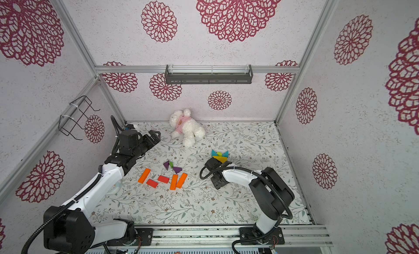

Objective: Assemble a carrot with building blocks
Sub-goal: Assemble the building block at the center of the board.

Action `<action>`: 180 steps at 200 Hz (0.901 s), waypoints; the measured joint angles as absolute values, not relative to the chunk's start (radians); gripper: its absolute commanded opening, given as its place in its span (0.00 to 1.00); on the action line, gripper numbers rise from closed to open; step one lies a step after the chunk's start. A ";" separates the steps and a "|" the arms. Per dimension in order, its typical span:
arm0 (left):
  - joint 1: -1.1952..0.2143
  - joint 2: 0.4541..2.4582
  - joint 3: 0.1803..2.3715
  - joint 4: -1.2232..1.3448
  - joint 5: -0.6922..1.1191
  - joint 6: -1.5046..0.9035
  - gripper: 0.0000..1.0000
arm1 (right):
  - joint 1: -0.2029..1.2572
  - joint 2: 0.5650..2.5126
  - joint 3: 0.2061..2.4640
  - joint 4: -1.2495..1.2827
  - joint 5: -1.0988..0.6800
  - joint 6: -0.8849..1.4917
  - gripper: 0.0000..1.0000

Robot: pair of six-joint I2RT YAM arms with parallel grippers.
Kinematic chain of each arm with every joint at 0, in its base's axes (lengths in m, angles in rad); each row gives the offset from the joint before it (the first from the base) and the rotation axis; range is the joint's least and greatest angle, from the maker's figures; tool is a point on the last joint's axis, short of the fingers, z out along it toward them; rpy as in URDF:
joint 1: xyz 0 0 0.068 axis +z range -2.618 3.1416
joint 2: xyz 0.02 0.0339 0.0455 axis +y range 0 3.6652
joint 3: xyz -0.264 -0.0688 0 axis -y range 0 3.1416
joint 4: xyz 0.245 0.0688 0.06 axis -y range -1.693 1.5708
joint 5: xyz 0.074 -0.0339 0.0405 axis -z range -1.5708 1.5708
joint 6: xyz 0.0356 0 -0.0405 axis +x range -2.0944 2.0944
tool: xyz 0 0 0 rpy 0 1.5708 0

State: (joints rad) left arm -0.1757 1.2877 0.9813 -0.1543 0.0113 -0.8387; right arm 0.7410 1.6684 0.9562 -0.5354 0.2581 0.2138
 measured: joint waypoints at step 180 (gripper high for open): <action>-0.176 1.288 0.981 -0.154 0.011 -0.839 1.00 | 0.696 1.703 0.995 -0.513 0.270 0.222 0.63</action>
State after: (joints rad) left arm -0.1757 1.2877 0.9813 -0.1543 0.0109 -0.8387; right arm 0.6964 1.7027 0.9951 -0.5129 0.2695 0.2218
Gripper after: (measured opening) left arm 0.993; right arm 0.629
